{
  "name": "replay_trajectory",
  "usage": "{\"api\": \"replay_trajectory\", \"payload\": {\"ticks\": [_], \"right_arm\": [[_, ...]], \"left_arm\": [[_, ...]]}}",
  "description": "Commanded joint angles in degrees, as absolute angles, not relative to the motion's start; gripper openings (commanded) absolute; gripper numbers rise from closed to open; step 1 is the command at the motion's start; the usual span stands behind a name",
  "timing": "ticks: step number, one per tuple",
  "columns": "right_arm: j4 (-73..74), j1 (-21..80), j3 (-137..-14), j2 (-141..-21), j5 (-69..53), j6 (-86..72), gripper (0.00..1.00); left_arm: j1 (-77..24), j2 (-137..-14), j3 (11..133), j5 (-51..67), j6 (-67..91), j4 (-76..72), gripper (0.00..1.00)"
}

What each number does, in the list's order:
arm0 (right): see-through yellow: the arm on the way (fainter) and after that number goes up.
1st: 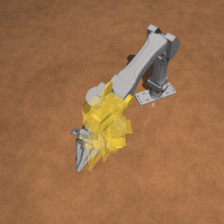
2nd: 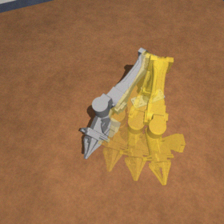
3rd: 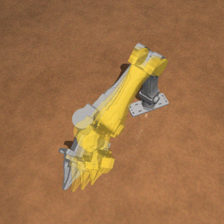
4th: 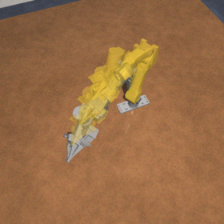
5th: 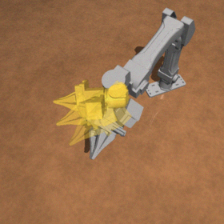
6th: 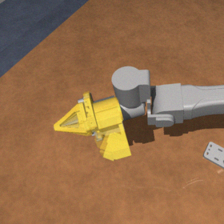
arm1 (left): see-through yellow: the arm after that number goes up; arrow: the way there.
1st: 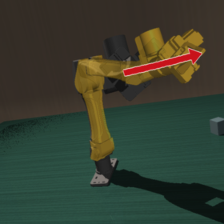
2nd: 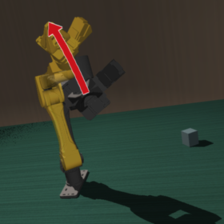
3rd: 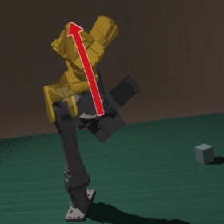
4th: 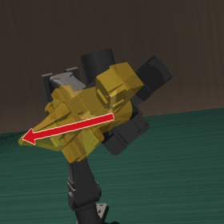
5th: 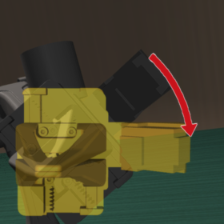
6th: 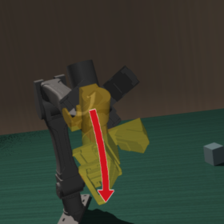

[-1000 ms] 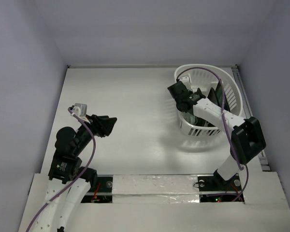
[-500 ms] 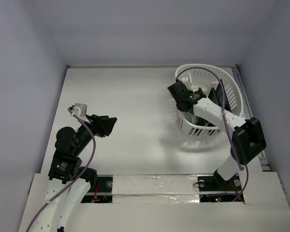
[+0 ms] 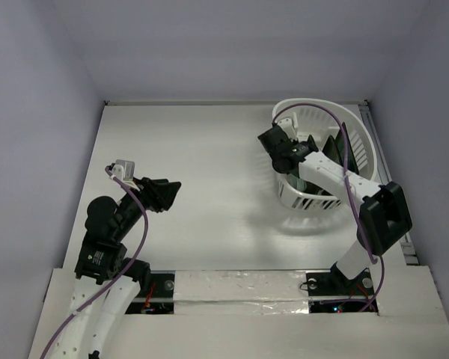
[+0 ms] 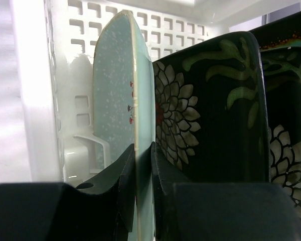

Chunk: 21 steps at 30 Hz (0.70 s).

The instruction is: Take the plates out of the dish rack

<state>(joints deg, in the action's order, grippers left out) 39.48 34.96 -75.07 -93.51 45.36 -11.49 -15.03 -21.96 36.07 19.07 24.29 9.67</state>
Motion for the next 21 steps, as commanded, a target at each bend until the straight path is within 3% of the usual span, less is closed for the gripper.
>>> {"api": "replay_trajectory", "payload": {"ticks": [1, 9, 14, 21], "right_arm": [[32.08, 35.33, -79.19, -88.16, 47.91, -14.67, 0.0], [26.89, 36.47, -77.17, -88.15, 53.61, -6.07, 0.0], [27.93, 38.41, -77.34, -92.19, 49.57, 3.59, 0.0], [28.66, 38.94, -81.03, -96.24, 50.01, 1.23, 0.0]], "left_arm": [[-15.29, -21.97, 35.51, 19.78, 24.43, 6.94, 0.47], [-15.29, -22.06, 35.51, 19.95, 24.43, 6.86, 0.47], [-15.29, -22.24, 35.42, 20.13, 24.52, 6.68, 0.47], [-15.29, -22.24, 35.42, 19.95, 24.52, 6.86, 0.47]]}}
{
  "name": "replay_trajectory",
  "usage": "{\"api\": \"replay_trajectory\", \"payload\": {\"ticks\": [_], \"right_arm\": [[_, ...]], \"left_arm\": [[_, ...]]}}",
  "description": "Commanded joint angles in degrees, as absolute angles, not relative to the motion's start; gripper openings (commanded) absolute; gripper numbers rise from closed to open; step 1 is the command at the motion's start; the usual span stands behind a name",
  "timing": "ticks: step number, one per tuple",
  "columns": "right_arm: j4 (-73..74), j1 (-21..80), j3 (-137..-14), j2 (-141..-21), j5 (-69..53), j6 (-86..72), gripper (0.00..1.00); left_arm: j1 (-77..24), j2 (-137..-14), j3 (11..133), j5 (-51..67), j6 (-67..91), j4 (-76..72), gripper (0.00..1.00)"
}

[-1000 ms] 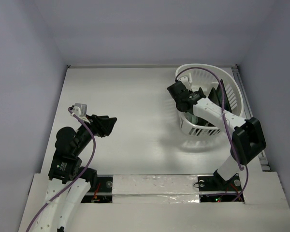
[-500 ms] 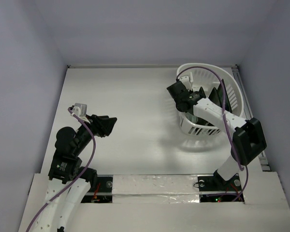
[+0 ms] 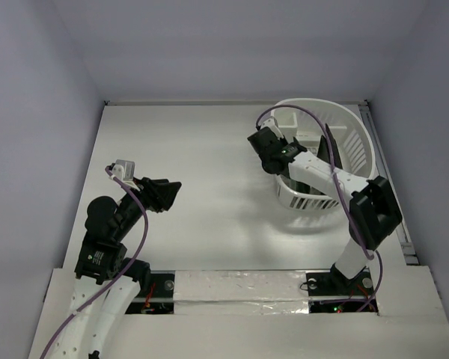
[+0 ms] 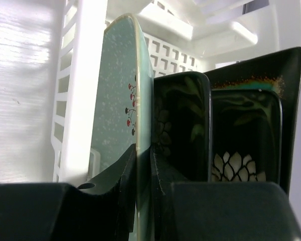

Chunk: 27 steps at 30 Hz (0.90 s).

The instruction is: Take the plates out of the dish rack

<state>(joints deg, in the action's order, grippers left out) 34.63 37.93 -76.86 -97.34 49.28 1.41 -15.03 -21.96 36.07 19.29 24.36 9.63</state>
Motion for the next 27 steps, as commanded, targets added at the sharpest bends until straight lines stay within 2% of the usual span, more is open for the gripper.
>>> {"api": "replay_trajectory", "payload": {"ticks": [1, 19, 27], "right_arm": [[28.65, 38.94, -81.82, -96.15, 50.36, 1.23, 0.0], [37.09, 38.94, -90.44, -87.01, 55.72, -5.27, 0.0], [37.35, 38.94, -88.16, -83.59, 58.18, -4.57, 0.0]], "left_arm": [[-15.29, -22.24, 35.42, 19.95, 24.61, 6.86, 0.47], [-15.29, -22.67, 35.42, 20.13, 24.7, 6.77, 0.47], [-15.29, -23.03, 35.33, 20.13, 24.61, 6.77, 0.47]]}}
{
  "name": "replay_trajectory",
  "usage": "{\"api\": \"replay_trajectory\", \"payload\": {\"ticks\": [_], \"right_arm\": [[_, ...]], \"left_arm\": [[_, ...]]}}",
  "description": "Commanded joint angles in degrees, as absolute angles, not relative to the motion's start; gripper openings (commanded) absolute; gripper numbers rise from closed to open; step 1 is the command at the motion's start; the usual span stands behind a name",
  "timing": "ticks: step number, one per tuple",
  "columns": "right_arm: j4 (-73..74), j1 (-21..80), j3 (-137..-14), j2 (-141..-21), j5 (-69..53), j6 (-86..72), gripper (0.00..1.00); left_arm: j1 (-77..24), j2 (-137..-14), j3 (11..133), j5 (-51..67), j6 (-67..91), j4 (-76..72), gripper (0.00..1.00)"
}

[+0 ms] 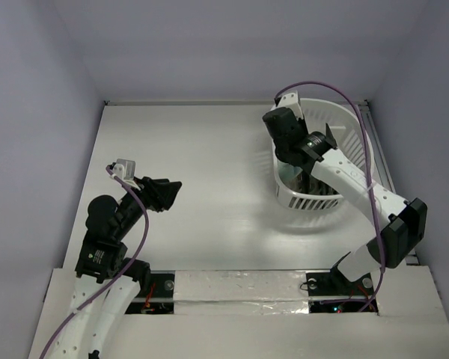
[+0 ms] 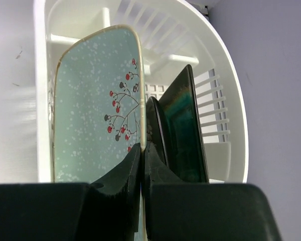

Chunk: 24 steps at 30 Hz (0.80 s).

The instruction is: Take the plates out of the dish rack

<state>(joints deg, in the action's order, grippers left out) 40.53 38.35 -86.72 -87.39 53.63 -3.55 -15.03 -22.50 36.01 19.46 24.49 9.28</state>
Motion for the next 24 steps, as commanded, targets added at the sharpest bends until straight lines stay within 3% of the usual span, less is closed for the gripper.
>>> {"api": "replay_trajectory", "payload": {"ticks": [1, 7, 24], "right_arm": [[37.35, 38.94, -87.72, -83.32, 58.44, -4.57, 0.0], [36.83, 38.94, -87.54, -79.38, 59.77, -5.89, 0.0], [31.38, 38.94, -91.15, -70.84, 36.84, -13.18, 0.0]], "left_arm": [[-15.29, -23.2, 35.42, 20.13, 24.61, 6.68, 0.47], [-15.29, -23.47, 35.33, 20.13, 24.7, 6.77, 0.47], [-15.29, -23.47, 35.33, 19.95, 24.79, 6.68, 0.47]]}}
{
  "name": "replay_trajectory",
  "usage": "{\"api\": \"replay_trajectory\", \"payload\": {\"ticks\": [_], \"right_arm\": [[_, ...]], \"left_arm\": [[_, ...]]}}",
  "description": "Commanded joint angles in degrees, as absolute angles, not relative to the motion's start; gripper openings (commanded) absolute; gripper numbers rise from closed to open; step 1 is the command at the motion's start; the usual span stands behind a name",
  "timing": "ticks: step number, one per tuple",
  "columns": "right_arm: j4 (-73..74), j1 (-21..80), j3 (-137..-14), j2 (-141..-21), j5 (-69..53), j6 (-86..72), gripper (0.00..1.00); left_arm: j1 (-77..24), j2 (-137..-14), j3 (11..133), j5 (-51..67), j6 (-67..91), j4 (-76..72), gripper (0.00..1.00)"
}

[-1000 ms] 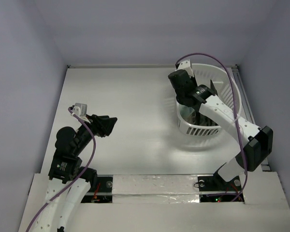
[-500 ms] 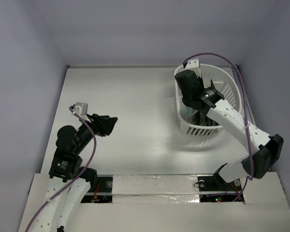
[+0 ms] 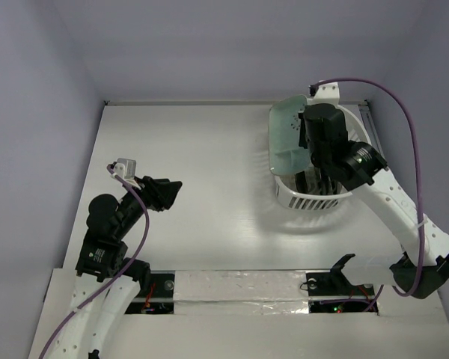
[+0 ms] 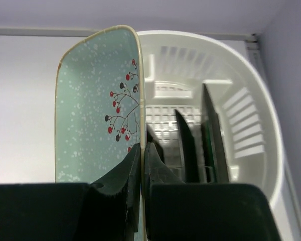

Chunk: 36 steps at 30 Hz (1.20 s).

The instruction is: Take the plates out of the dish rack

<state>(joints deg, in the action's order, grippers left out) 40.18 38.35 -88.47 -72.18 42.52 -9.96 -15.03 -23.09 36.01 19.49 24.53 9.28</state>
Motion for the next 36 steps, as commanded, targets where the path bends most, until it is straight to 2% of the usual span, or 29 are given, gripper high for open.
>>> {"api": "replay_trajectory", "payload": {"ticks": [1, 5, 10, 18, 25, 32, 36], "right_arm": [[30.42, 39.46, -90.79, -71.01, 34.91, -13.79, 0.0], [24.62, 42.26, -89.38, -73.64, 28.4, -18.44, 0.0], [18.2, 47.8, -92.54, -81.72, 28.38, -22.49, 0.0], [9.77, 55.1, -98.77, -100.95, 27.69, -32.51, 0.0], [5.45, 55.81, -105.63, -115.19, 24.35, -39.54, 0.0], [7.12, 55.81, -120.47, -128.31, 23.2, -44.99, 0.0], [3.62, 55.11, -120.33, -133.41, 21.98, -48.51, 0.0]], "left_arm": [[-15.29, -23.29, 35.42, 19.86, 24.79, 6.68, 0.47], [-15.29, -22.33, 35.51, 18.81, 24.7, 6.94, 0.47], [-14.24, -20.48, 37.17, 14.78, 24.17, 8.87, 0.46], [-14.24, -21.62, 42.9, 6.94, 20.92, 12.75, 0.44], [-14.24, -20.13, 40.34, 5.36, 21.62, 12.39, 0.43], [-14.76, -19.6, 39.55, 5.27, 22.32, 12.39, 0.43], [-14.77, -19.51, 39.29, 5.54, 22.5, 12.13, 0.43]]}}
